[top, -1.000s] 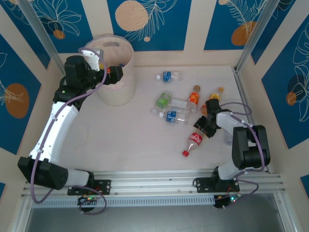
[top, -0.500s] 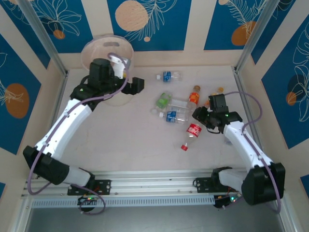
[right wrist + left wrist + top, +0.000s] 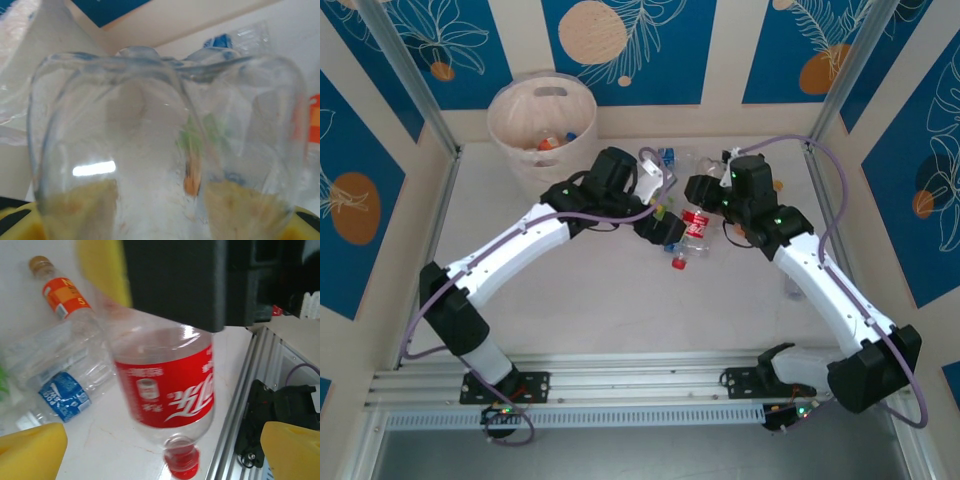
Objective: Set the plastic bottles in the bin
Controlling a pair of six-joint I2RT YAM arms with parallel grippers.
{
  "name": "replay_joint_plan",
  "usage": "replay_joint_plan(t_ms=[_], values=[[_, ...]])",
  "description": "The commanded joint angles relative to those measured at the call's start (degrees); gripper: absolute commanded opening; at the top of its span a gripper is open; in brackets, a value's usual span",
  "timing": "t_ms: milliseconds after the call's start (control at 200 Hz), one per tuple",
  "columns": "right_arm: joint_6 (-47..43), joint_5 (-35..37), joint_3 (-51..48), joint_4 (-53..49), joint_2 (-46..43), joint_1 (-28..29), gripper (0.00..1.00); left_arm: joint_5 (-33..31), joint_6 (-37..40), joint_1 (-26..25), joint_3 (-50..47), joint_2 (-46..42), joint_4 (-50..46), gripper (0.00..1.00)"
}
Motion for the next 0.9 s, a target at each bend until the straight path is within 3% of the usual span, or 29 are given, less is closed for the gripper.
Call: replay_joint_plan(t_ms=[0,635,895], values=[[-1.74,1.74,2.56,3.89,0.79,1.47,0.49,2.21,0.5,-1.07,0.25,1.14,2.66,1.0],[7.29,6.45,4.06,3.48,0.75,1.1,0.5,-1.25,-1.61,-1.35,-13.65,-2.2,14.92,1.0],[16.14,4.22,2.09,0.73,0.82,-0.96,0.49,-3.32,-2.29,-1.33,-11.56,0.11,15.22,1.0]])
